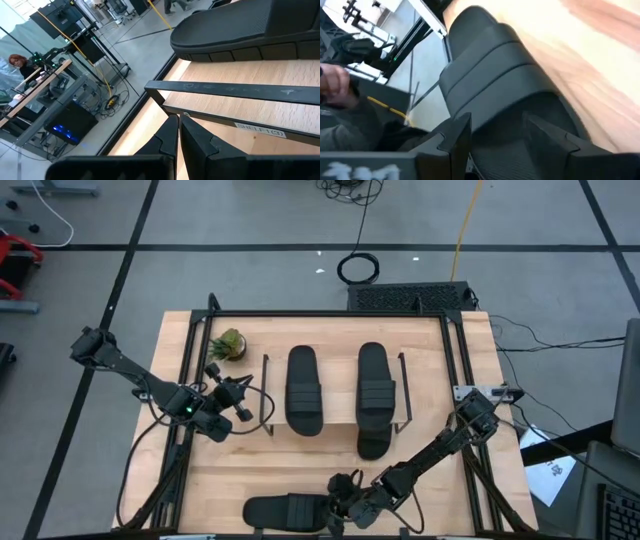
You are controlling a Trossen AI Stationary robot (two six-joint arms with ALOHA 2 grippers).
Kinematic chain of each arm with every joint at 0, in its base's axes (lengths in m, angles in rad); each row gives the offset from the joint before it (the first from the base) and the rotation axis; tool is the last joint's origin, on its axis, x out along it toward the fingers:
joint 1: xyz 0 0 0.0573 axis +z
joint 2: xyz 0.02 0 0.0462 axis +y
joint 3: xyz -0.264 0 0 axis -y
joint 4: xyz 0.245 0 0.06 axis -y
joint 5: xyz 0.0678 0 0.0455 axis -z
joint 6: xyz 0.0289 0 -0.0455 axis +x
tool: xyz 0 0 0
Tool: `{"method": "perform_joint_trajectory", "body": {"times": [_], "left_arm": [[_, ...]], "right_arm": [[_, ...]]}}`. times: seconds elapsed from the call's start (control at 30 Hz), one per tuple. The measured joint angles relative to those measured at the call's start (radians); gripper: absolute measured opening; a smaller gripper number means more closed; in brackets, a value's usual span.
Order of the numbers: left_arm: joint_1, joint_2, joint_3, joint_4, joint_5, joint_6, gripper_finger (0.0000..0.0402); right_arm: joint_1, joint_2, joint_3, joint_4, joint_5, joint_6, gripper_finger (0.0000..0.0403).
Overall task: Pick and place slides into the shelf
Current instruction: Put the left black slide under the shelf
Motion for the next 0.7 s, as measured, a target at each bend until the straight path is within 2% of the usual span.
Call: {"method": "perform_joint_trajectory", "body": {"times": [0.57, 0.7], "left_arm": [[0.001, 0.0, 0.0, -0.001, 0.001, 0.022, 0.0024], [0.001, 0.0, 0.0, -0.001, 0.001, 0.023, 0.0024]], "right_arm": [[-0.054, -0.003, 0.0, 0.021, -0.058, 0.013, 0.0164], [-0.072, -0.003, 0.0, -0.026, -0.104, 0.017, 0.0164]]}}
